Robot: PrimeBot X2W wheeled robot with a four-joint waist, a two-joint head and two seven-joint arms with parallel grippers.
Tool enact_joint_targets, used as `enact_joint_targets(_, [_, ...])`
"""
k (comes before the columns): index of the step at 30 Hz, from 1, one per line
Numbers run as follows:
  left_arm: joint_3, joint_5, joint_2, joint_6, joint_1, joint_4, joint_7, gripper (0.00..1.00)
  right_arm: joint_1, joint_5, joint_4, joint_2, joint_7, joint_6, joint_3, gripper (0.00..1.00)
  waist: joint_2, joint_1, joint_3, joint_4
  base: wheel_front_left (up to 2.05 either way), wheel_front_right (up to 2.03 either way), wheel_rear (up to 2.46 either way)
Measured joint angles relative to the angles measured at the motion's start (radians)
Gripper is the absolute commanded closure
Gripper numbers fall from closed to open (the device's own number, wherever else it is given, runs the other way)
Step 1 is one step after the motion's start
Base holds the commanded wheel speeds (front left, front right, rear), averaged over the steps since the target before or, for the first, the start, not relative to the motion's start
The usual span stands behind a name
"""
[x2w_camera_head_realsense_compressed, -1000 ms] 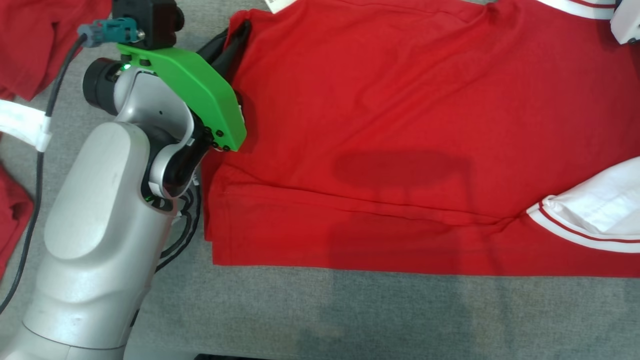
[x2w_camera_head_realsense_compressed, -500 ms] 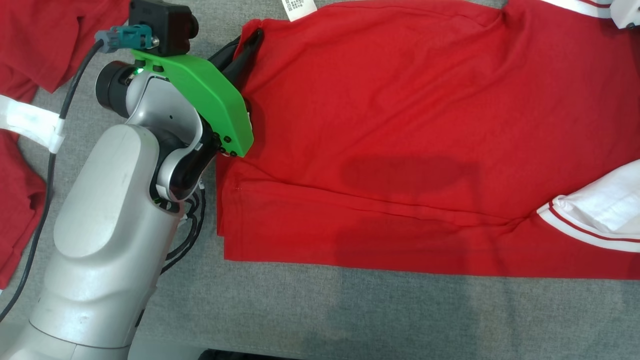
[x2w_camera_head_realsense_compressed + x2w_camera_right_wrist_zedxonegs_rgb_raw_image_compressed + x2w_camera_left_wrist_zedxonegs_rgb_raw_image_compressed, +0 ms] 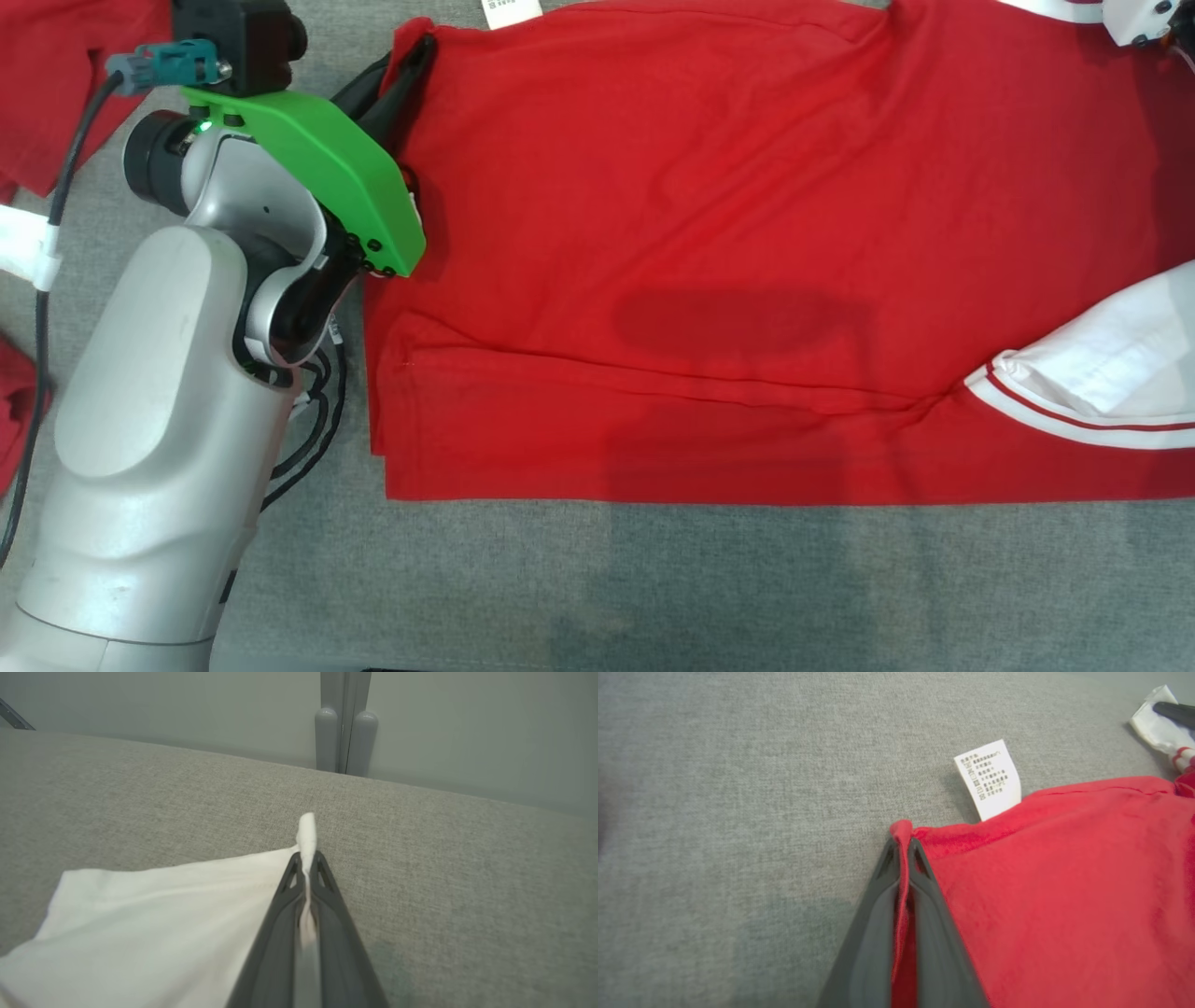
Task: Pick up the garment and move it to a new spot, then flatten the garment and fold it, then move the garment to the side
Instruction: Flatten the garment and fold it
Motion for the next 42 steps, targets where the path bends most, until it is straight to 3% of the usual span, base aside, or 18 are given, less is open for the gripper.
enact_joint_targets(14, [0.045,-0.011,0.017,0.0,0.009,0.033,-0.077,1.0,0.039,-0.002,-0.052,-0.003,-0.156,0.031,0.033,1.0,0.0,0.0,-0.043,-0.062,0.0,0.0,0.0])
enact_joint_targets(31, [0.067,-0.028,0.025,-0.001,0.116,0.059,-0.147,1.0,0.157,0.01,-0.072,-0.005,-0.311,0.034,0.044,1.0,0.0,0.0,-0.175,-0.085,0.0,0.0,0.0])
enact_joint_targets(42, [0.064,-0.043,0.025,-0.041,0.2,0.06,-0.208,1.0,0.303,0.021,-0.105,0.003,-0.407,0.04,0.046,1.0,0.0,-0.0001,-0.255,-0.105,0.0,0.0,0.0])
